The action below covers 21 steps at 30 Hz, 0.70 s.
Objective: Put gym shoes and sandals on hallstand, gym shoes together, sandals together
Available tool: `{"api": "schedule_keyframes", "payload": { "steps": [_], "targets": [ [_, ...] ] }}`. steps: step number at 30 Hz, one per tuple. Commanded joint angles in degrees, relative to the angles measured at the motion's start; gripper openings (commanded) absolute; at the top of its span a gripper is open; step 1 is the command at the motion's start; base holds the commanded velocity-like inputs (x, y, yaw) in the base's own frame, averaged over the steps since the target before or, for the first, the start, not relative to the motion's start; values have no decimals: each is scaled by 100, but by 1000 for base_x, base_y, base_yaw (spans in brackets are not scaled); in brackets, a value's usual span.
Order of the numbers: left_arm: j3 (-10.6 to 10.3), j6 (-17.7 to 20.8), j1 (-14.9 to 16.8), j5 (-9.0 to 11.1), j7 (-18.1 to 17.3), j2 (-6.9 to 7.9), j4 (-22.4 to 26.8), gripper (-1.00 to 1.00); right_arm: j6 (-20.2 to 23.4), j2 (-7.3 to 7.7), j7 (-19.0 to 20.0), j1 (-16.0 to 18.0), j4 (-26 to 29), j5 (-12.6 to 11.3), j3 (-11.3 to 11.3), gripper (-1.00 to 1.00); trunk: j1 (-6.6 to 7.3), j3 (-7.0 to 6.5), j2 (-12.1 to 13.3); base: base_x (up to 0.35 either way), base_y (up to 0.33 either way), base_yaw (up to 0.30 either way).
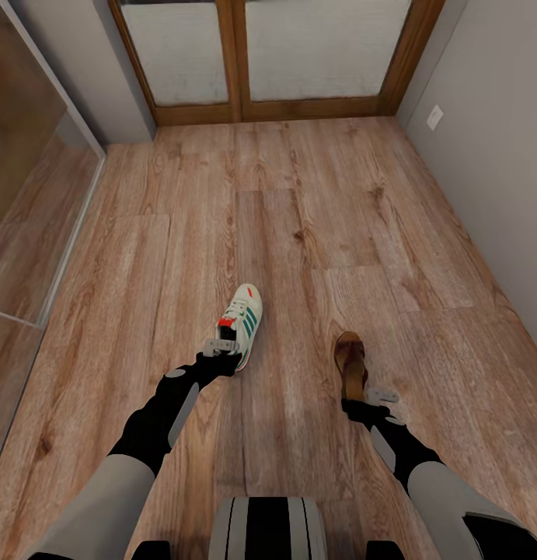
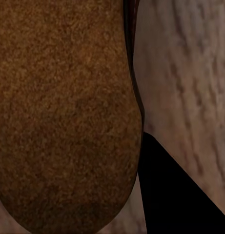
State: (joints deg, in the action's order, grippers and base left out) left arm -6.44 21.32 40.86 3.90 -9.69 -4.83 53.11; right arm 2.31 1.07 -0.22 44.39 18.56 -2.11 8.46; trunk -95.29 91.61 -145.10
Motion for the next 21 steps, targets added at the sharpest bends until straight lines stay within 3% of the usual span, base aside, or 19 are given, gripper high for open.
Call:
{"api": "schedule_keyframes", "payload": {
  "steps": [1,17,21],
  "targets": [
    [2,38,1,40,-7,0,7,-100,24,-1,-5,0,7,-44,6,-100,1,3,-1,0,0,0],
    [11,47,1,39,-7,8,7,-100,19,-7,10,0,26,-60,12,-100,37,-307,18,0,0,0],
    [17,47,1,37,-7,14,4,-100,27,-9,18,0,362,-62,13,-100,47,-396,23,0,0,0]
  ]
}}
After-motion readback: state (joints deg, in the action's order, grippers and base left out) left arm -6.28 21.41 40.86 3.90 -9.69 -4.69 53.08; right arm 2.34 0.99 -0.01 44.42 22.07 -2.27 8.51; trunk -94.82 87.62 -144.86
